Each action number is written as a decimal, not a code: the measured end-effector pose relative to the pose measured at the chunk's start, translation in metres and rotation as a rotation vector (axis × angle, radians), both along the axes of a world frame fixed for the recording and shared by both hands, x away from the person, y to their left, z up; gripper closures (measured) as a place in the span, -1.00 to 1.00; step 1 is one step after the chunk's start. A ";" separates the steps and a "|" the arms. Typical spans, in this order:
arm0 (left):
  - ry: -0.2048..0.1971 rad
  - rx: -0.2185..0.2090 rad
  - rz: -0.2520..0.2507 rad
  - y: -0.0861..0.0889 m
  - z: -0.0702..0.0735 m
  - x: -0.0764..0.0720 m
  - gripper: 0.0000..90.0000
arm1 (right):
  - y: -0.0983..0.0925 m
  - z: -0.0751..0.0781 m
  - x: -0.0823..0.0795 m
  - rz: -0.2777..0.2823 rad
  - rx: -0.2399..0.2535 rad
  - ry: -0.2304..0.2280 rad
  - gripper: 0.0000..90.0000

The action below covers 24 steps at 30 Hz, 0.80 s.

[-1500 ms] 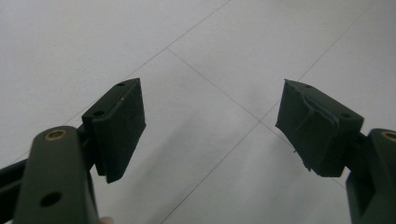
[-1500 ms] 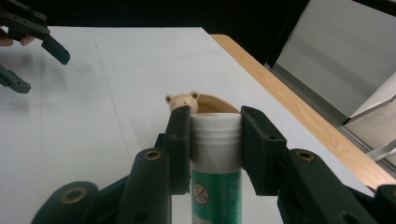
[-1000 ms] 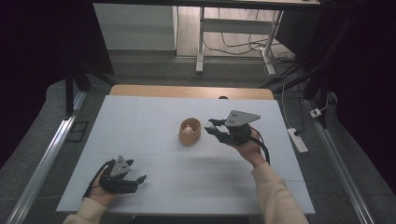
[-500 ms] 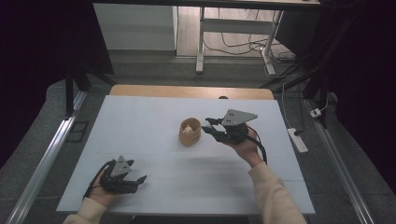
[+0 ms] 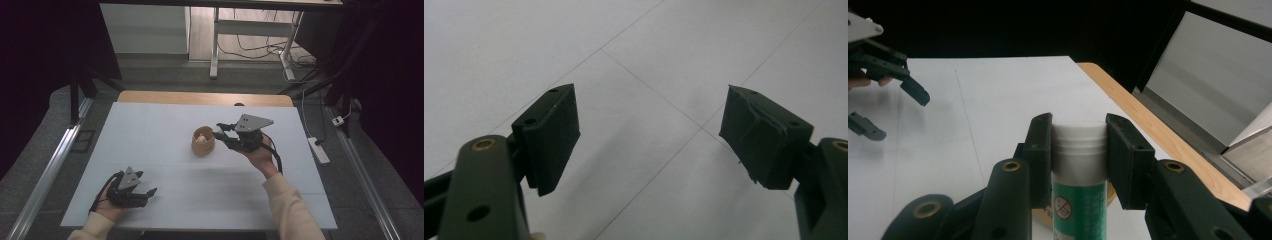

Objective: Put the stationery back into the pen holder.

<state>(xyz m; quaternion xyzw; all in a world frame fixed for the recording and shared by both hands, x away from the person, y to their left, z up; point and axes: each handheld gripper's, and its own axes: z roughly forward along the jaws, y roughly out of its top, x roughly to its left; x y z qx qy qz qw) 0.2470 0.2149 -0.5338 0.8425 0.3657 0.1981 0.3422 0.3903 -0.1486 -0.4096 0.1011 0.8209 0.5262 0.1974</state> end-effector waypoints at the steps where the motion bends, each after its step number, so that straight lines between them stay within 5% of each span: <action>1: 0.000 0.000 0.001 0.000 0.000 0.000 -0.48 | 0.001 0.000 0.000 0.000 0.003 0.001 0.45; 24: -0.002 -0.004 0.000 0.002 0.000 -0.001 -0.48 | 0.035 -0.003 0.026 -0.011 0.033 0.042 0.45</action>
